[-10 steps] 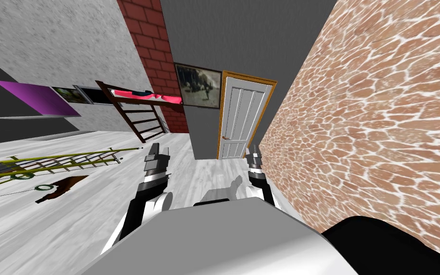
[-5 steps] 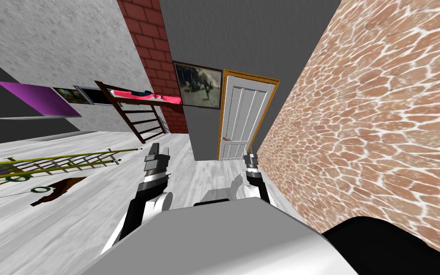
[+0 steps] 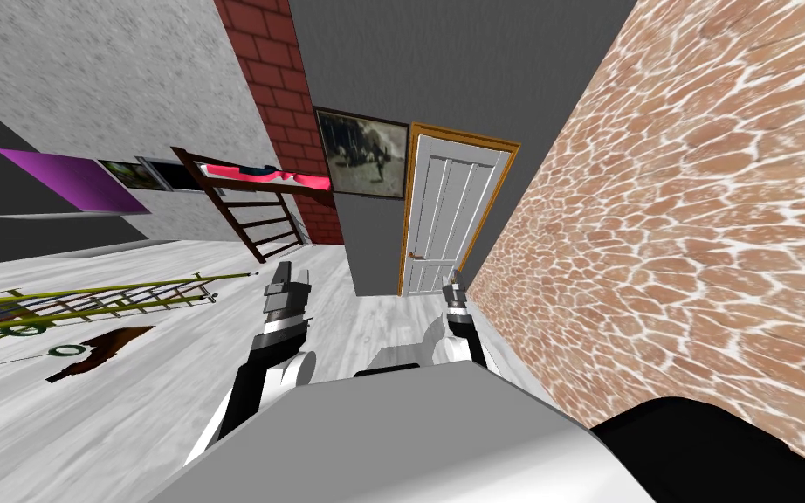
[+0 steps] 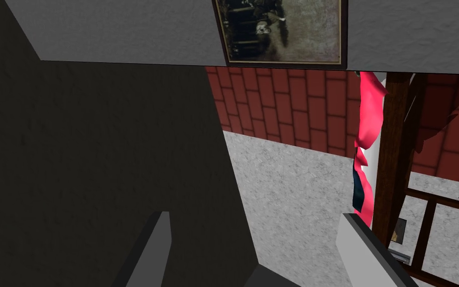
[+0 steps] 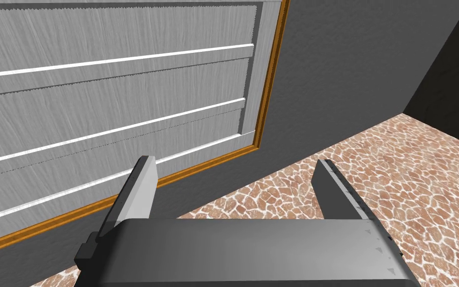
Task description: Pull the door open
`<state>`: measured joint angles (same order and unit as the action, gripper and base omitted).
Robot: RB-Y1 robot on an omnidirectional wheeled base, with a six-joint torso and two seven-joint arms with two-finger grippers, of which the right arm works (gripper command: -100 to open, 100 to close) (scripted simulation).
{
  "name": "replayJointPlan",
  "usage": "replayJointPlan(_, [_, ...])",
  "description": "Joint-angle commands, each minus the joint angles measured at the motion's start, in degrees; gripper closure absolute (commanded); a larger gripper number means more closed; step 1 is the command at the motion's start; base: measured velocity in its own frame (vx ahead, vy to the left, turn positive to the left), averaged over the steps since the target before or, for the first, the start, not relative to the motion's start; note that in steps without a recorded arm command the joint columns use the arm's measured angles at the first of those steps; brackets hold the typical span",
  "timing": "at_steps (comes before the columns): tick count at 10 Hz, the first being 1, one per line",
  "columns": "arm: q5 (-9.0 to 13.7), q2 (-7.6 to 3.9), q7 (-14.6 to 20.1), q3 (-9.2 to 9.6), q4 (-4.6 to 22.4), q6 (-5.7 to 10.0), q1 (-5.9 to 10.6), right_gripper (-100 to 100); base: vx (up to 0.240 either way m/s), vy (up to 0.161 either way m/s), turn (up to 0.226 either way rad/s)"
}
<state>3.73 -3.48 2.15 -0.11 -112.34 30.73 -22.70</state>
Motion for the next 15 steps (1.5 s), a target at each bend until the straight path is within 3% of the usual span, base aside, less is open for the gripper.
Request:
replayJointPlan(1, [-0.12,-0.30,0.18,-0.23,2.86,0.79,1.38,-100,0.106,0.001,0.018])
replayJointPlan(5, [-0.31,-0.91,0.57,-0.71,9.17,2.19,3.92,-100,0.074,-0.006,0.012])
replayJointPlan(6, [-0.31,-0.91,0.57,-0.71,9.43,2.19,3.92,-100,0.053,-0.006,0.010])
replayJointPlan(8, [-0.44,-1.31,0.84,-1.05,13.18,3.19,5.72,-100,0.071,0.005,0.014])
replayJointPlan(9, [-0.44,-1.31,0.84,-1.05,13.70,3.19,5.72,-100,0.061,0.002,0.009])
replayJointPlan(11, [-0.58,-1.70,1.12,-1.40,17.50,4.21,7.57,-100,0.061,-0.008,0.016])
replayJointPlan(12, [-0.58,-1.70,1.12,-1.40,18.10,4.21,7.57,-100,0.060,-0.006,0.009])
replayJointPlan(14, [-0.72,-2.08,1.42,-1.77,21.85,5.26,9.49,-100,0.076,0.013,0.017])
replayJointPlan(15, [-0.72,-2.08,1.42,-1.77,22.64,5.26,9.49,-100,0.068,0.003,0.006])
